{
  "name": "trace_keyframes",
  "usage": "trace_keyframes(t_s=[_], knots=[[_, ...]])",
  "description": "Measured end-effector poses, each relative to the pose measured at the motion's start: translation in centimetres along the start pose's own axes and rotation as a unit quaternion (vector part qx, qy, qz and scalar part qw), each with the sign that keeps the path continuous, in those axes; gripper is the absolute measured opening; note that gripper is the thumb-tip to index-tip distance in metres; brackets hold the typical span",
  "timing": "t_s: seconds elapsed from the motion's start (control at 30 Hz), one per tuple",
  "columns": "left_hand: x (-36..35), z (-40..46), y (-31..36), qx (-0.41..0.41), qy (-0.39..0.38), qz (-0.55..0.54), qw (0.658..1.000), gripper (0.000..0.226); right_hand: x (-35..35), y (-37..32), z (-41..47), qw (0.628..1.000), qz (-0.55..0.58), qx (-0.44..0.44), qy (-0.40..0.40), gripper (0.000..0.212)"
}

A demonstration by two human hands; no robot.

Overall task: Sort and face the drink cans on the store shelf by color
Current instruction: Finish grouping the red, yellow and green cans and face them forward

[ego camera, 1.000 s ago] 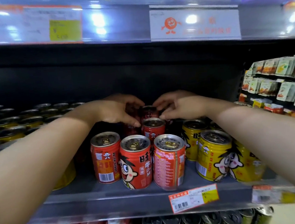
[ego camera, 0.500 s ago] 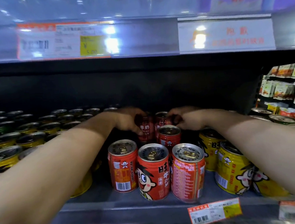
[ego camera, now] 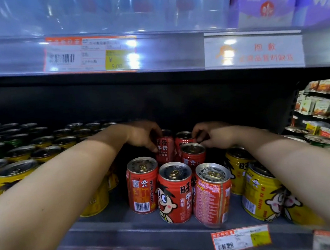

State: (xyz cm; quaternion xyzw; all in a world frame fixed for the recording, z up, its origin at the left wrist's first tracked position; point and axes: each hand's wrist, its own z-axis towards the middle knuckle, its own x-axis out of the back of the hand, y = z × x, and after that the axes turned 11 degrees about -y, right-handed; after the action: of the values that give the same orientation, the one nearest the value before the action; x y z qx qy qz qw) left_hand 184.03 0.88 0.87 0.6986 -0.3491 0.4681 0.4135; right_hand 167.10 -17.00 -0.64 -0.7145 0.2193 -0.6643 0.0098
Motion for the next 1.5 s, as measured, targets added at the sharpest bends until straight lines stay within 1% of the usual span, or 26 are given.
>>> trace_keyframes(t_s=[0.1, 0.2, 0.27, 0.4, 0.47, 0.5, 0.57, 0.63, 0.7, 0.77, 0.9, 0.93, 1.03, 1.1, 1.13, 1.2, 1.37, 1.5], knots=[[0.2, -0.4, -0.3, -0.007, 0.002, -0.002, 1.0, 0.051, 0.1, 0.0, -0.1, 1.0, 0.011, 0.016, 0.006, 0.024], [0.4, -1.0, -0.9, -0.02, -0.007, -0.01, 1.0, 0.037, 0.2, -0.2, -0.3, 0.999, 0.028, 0.038, 0.005, 0.025], [0.3, -1.5, -1.4, -0.033, -0.018, -0.019, 0.999, 0.03, 0.4, -0.5, -0.4, 0.998, 0.029, 0.055, 0.014, 0.02], [0.3, -2.7, -1.8, -0.059, -0.006, 0.026, 0.998, 0.025, 0.6, -1.5, -0.9, 0.998, 0.004, 0.07, -0.007, 0.014], [0.4, -3.3, -1.7, -0.069, 0.0, 0.024, 0.997, 0.025, 0.5, -1.4, -0.9, 0.998, 0.023, 0.054, 0.006, 0.014], [0.3, -3.6, -1.6, -0.072, -0.003, 0.016, 0.997, 0.027, 0.4, -1.3, -0.9, 0.999, 0.03, 0.043, 0.012, 0.019], [0.0, -4.1, -1.3, -0.072, 0.006, 0.005, 0.997, 0.034, 0.1, -1.2, -0.5, 1.0, 0.014, 0.015, 0.004, 0.036], [-0.4, -4.4, -0.9, -0.081, 0.043, -0.007, 0.996, 0.036, -0.4, -1.3, 0.0, 1.0, -0.004, 0.003, -0.027, 0.048], [-0.8, -4.7, -0.6, -0.094, 0.08, -0.02, 0.992, 0.031, -0.5, -1.4, 0.3, 0.999, 0.018, 0.009, -0.043, 0.054], [-1.2, -4.9, -0.4, -0.099, 0.102, -0.037, 0.989, 0.03, -0.5, -1.3, 0.4, 0.998, 0.033, 0.012, -0.051, 0.06], [-1.9, -5.3, 0.2, -0.088, 0.132, -0.058, 0.986, 0.027, -0.4, -1.0, 0.1, 0.997, 0.028, 0.007, -0.076, 0.065], [-2.0, -5.3, 0.5, -0.088, 0.146, -0.069, 0.983, 0.026, -0.2, -0.9, 0.0, 0.997, 0.024, 0.007, -0.071, 0.066], [-2.5, -5.7, 1.9, -0.116, 0.178, -0.14, 0.967, 0.023, 1.8, -0.2, -0.7, 1.0, -0.014, -0.006, -0.015, 0.066], [-2.7, -6.1, 3.4, -0.138, 0.16, -0.174, 0.962, 0.025, 2.9, 0.4, -1.3, 1.0, -0.024, -0.006, 0.001, 0.062], [-2.8, -6.2, 4.2, -0.146, 0.14, -0.173, 0.964, 0.029, 3.1, 0.6, -1.7, 1.0, -0.026, -0.002, 0.004, 0.06], [-2.9, -6.2, 5.7, -0.16, 0.104, -0.158, 0.969, 0.036, 3.1, 1.0, -2.6, 0.999, -0.03, 0.008, 0.014, 0.058], [-3.3, -5.3, 7.7, -0.174, 0.076, -0.121, 0.974, 0.045, 2.9, 2.2, -4.5, 0.998, -0.022, 0.046, 0.045, 0.052], [-3.5, -4.6, 8.7, -0.188, 0.041, -0.112, 0.975, 0.053, 3.8, 4.3, -5.4, 0.998, -0.04, 0.039, 0.041, 0.047]])
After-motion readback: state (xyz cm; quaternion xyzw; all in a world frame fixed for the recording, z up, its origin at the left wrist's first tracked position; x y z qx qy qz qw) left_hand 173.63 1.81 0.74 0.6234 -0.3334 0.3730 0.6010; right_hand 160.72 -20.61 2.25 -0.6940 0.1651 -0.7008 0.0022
